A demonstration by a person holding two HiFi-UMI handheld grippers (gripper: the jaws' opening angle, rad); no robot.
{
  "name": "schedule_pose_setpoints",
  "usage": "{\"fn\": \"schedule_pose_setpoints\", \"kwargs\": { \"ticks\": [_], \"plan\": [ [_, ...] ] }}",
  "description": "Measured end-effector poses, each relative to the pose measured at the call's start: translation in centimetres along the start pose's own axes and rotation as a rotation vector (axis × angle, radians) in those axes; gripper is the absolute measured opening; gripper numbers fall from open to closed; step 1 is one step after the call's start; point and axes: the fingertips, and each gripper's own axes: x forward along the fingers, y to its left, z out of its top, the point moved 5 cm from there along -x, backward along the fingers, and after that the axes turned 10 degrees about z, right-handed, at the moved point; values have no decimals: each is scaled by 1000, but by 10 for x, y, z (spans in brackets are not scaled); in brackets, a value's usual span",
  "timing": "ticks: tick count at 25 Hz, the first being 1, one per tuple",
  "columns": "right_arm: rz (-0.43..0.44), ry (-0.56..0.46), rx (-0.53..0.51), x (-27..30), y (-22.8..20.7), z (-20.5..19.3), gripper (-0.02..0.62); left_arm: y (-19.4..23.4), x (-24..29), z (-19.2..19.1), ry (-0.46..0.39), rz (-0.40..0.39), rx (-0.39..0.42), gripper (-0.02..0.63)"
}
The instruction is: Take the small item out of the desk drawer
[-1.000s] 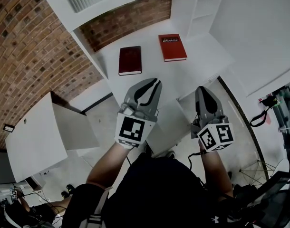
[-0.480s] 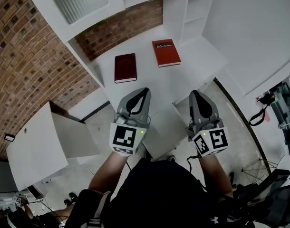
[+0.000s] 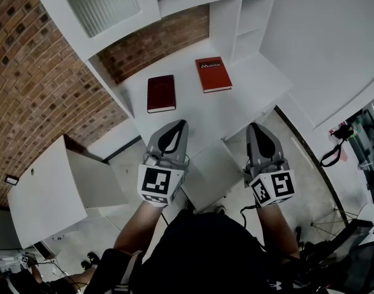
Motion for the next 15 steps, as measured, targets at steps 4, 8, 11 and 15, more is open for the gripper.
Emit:
{"fn": "schedule_pose_setpoints", "kwargs": {
  "ticks": [4,8,11,15],
  "plan": [
    [6,6,1,0,0,-2,2,1,0,-2,12,2,-8,3],
    [17,12,2,0,1,-4,2,1,0,-4,13,5,-12,3],
    [18,14,2,0,1,-5,2,1,0,-5,15,6,-11,3],
    [18,13,0,1,1,-7,2,2,-1,-10,34,7,-31,3]
  ]
}}
